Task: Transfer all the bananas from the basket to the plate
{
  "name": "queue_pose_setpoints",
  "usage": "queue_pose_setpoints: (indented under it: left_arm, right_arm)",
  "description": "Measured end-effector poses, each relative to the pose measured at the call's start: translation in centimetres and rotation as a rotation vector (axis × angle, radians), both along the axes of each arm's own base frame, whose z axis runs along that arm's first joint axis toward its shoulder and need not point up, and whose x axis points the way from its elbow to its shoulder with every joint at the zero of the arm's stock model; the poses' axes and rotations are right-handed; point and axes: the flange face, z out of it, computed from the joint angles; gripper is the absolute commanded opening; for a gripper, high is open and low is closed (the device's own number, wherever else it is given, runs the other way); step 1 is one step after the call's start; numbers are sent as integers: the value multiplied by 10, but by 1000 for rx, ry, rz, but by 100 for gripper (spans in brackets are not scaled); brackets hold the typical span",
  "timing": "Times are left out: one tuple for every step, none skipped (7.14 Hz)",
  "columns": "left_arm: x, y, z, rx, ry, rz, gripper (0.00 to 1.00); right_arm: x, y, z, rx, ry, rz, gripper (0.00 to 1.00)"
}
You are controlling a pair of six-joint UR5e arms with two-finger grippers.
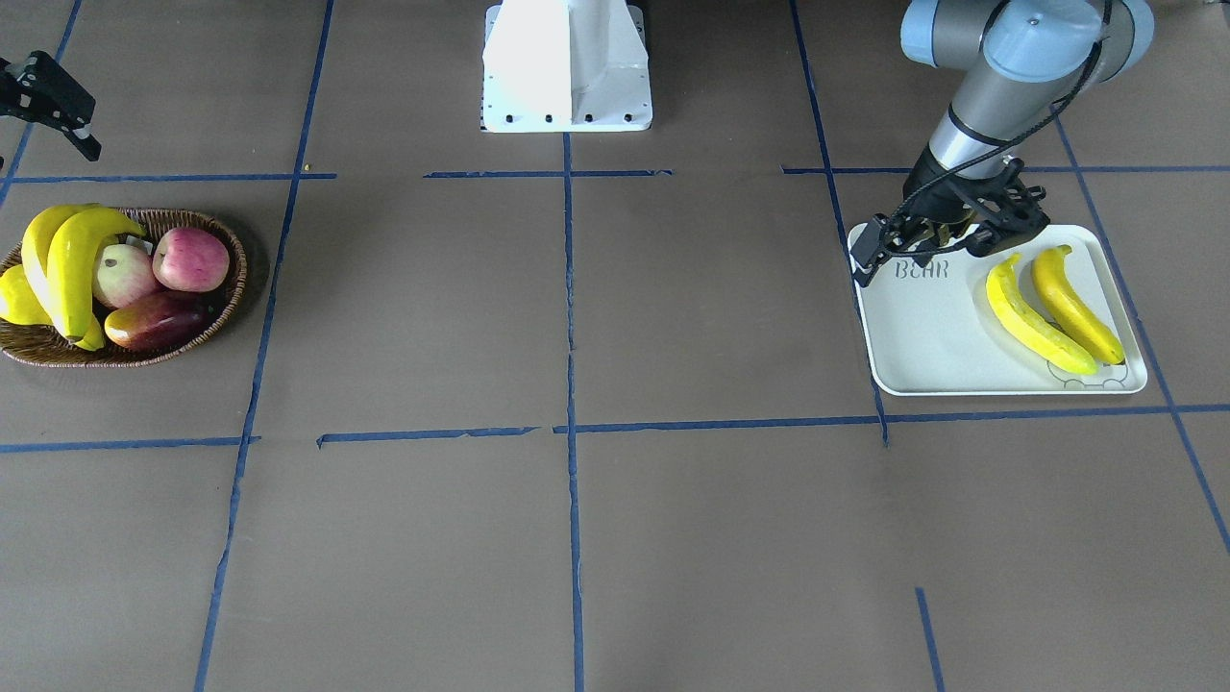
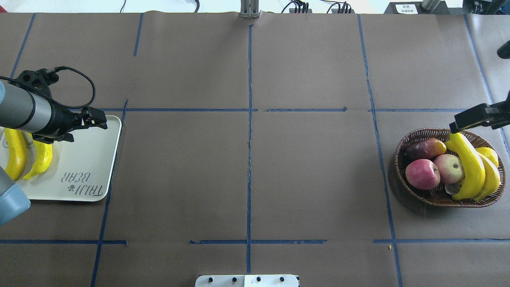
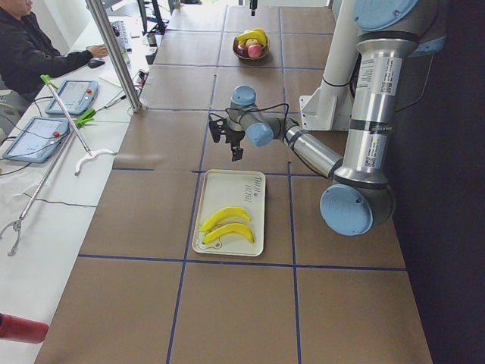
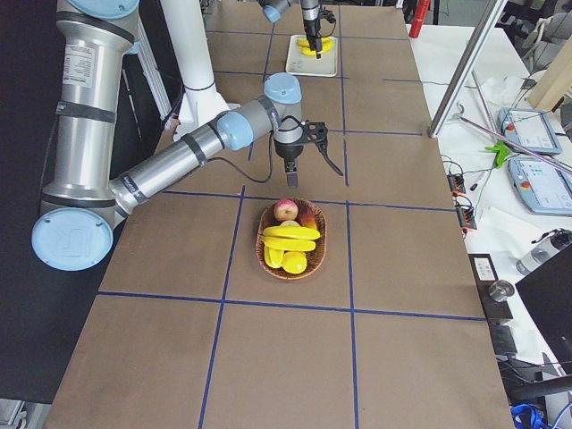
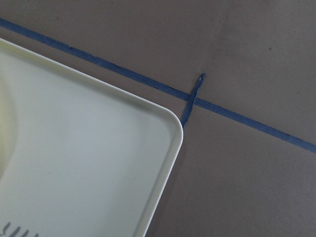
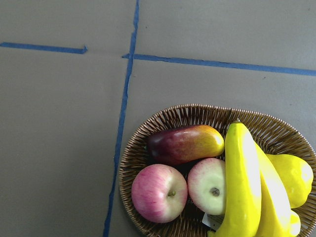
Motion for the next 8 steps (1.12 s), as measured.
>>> queue_pose_setpoints:
  left_arm:
    - [5, 1, -3, -2, 6, 2, 100]
    - [7, 1, -4, -4, 8, 3, 100]
    - [10, 1, -5, -5, 9, 4, 100]
    - [12, 0, -6, -5, 9, 6, 100]
    - [15, 0, -6, -5, 10, 9, 100]
    - [16, 0, -7, -4, 12, 11, 100]
    - [17, 0, -9, -2, 14, 12, 100]
    - [18, 0, -11, 0, 16, 12, 100]
  right_arm:
    - [3, 7, 32, -7, -49, 39, 100]
    - [0, 8, 60, -58, -90, 96, 100]
    - [-6, 9, 84, -98, -97, 122, 100]
    - [-18, 11, 100, -114, -73, 123, 98]
    - [-32, 15, 110, -119, -36, 112, 97]
    - [-41, 19, 116, -125, -11, 100, 94]
    - [-46, 22, 121, -133, 4, 90, 93]
    - [-49, 25, 127, -144, 16, 82, 88]
